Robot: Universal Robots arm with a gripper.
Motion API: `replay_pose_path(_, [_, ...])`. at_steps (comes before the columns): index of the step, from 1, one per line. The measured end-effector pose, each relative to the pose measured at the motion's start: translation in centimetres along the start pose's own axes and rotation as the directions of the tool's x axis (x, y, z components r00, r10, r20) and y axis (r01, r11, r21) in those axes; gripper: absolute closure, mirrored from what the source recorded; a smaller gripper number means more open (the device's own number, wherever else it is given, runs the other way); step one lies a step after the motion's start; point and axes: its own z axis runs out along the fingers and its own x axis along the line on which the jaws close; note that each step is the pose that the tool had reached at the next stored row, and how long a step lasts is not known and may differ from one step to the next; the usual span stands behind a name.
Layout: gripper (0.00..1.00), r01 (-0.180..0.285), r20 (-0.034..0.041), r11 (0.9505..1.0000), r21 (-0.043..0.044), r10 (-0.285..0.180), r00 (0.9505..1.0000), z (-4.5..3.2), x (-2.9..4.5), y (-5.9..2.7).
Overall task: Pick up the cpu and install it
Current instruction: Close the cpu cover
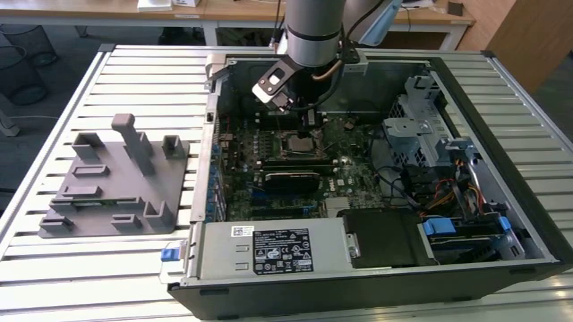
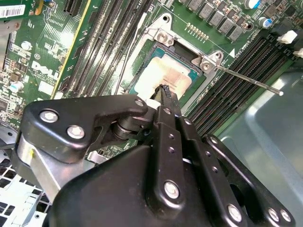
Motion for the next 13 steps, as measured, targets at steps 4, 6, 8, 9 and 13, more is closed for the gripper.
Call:
replay_pose_path(4, [0.89,0.000,0.0003,1.0000,0.0000,0.000,1.0000,-0.21,0.00,0.01])
replay_pose_path(6, [0.89,0.000,0.0004,1.0000,0.0000,0.000,1.0000,-0.37,0.00,0.01])
replay_pose_path(8, [0.89,0.000,0.0006,1.0000,-0.0001,0.000,1.0000,-0.44,0.02,0.01])
replay_pose_path(9, [0.89,0.000,0.0009,1.0000,-0.0002,0.000,1.0000,-0.48,0.03,0.01])
replay_pose_path(13, [0.89,0.000,0.0028,1.0000,-0.0001,0.000,1.0000,-0.61,0.05,0.01])
